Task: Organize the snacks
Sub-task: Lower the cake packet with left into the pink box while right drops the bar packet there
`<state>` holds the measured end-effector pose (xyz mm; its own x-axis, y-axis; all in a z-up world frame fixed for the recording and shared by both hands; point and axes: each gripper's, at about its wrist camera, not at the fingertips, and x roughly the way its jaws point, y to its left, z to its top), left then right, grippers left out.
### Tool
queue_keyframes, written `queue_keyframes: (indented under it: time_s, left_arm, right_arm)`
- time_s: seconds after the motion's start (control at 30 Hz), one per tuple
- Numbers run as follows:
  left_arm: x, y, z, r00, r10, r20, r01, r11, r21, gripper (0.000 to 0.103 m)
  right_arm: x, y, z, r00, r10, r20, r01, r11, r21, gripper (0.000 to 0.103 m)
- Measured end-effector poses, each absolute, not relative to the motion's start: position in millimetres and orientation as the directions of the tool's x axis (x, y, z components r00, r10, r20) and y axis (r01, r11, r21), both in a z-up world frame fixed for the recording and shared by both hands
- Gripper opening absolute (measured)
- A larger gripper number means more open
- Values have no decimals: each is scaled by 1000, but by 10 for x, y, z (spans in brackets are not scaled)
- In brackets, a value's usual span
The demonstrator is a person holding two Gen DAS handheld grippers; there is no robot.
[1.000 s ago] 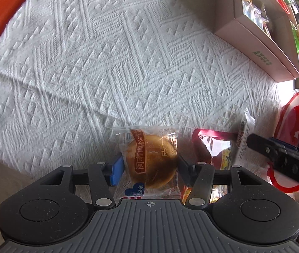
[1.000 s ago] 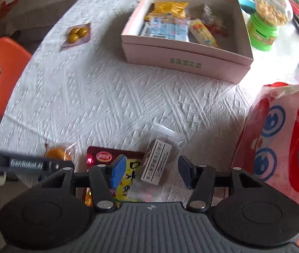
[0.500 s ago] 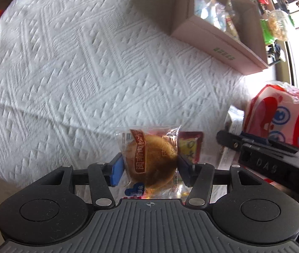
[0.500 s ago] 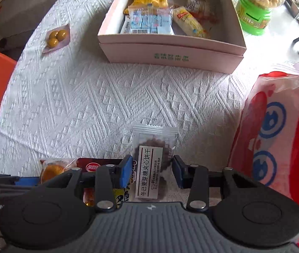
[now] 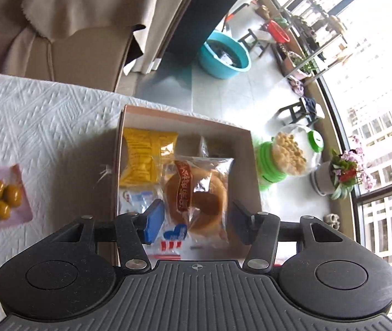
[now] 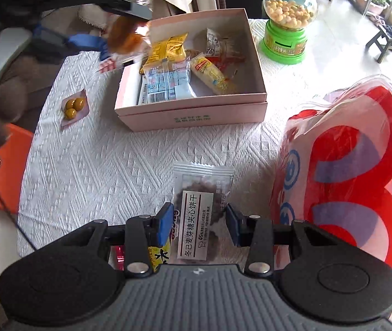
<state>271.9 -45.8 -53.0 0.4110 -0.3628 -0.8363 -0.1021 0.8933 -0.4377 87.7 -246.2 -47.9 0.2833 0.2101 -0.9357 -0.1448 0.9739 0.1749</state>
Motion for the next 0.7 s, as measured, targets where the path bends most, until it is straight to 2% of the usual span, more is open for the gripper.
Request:
queue_keyframes:
  time_s: [0.17,0.27,0.43,0.5,0.53,0.6,0.7]
  left_arm:
    - [2563,-351,-615,444,-390,-806,-102,872,-478,57]
    - [2312,-109,-616,440,-339,-832,-118,896,-428,57]
    - [2009,395,-679,399,-259,-880,-177,919,-351,57]
    - [1939,611,-773,375,-235,-897,-216,919,-331,57]
    - [1907,718,-832,363,-219,-906,-238,918,-317,57]
    - [1849,923,-934,352,-197,-915,-276,912,-303,57]
    - [1801,1181,-1041,365,-181,-913,-309,902,-302,57]
  right_arm:
    - [878,-2436,-479,305,195,-932,-145,977,157,41]
    - [976,-2388,-375,331,193,-924,-144,978,152,41]
    - [1577,-2285,186,518,197,-832,-128,980,153,41]
    - [1900,-2206,342,593,167,-788,-120,986,118,50]
    - [2042,-2125,363,612,118,-782,-117,991,58,60]
    - [2189,-1955,326,624,42,-781,-131,990,-52,61]
    - [2126,-1874,217,599,113,-793,-164,986,16,61]
